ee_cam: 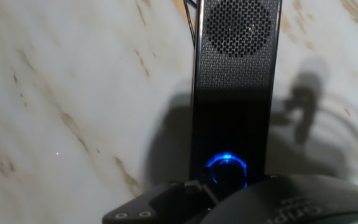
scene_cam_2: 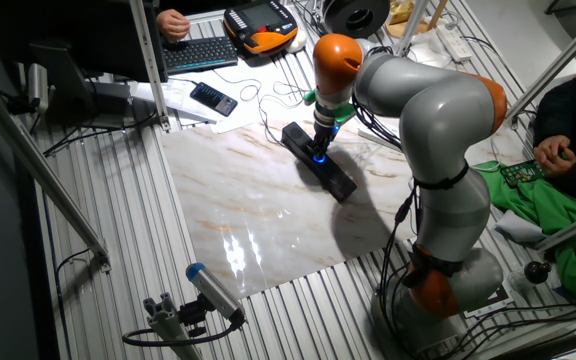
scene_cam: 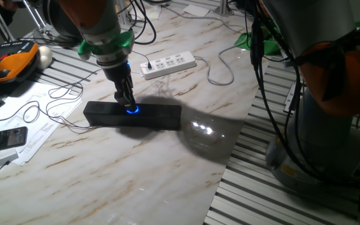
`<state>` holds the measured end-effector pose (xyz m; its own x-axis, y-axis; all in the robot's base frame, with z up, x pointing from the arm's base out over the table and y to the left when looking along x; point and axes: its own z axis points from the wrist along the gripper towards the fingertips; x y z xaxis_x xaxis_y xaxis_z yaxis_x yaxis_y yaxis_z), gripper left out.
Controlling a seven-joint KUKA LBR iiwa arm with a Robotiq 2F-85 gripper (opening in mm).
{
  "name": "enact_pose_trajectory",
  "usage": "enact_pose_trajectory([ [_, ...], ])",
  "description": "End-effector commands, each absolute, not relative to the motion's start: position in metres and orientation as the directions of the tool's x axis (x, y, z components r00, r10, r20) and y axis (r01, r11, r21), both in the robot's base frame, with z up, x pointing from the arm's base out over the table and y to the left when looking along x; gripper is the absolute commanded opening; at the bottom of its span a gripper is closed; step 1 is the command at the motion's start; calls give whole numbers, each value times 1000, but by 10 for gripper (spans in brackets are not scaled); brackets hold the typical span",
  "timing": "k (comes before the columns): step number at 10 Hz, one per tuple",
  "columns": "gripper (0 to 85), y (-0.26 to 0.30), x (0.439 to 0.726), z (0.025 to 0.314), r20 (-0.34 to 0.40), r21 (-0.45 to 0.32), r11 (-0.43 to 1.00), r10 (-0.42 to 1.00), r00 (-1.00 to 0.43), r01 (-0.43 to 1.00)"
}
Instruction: Turn the knob to increase the volume of the speaker
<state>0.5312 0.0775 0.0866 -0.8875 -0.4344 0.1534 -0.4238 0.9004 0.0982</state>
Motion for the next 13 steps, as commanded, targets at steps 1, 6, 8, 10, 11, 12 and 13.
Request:
enact_pose_trajectory([
  [1, 340, 77, 531, 86, 152, 98, 900, -434, -888, -424],
  [6, 340, 77, 530, 84, 146, 95, 900, -434, -889, -424],
  [8, 340, 78, 528, 82, 143, 93, 901, -434, -889, -425],
  [10, 340, 78, 528, 82, 141, 91, 901, -434, -890, -425],
  [11, 340, 78, 528, 82, 140, 92, 901, -434, -890, -425],
  [12, 340, 78, 527, 82, 141, 94, 900, -434, -890, -425],
  [13, 340, 79, 527, 82, 139, 97, 900, -435, -890, -425],
])
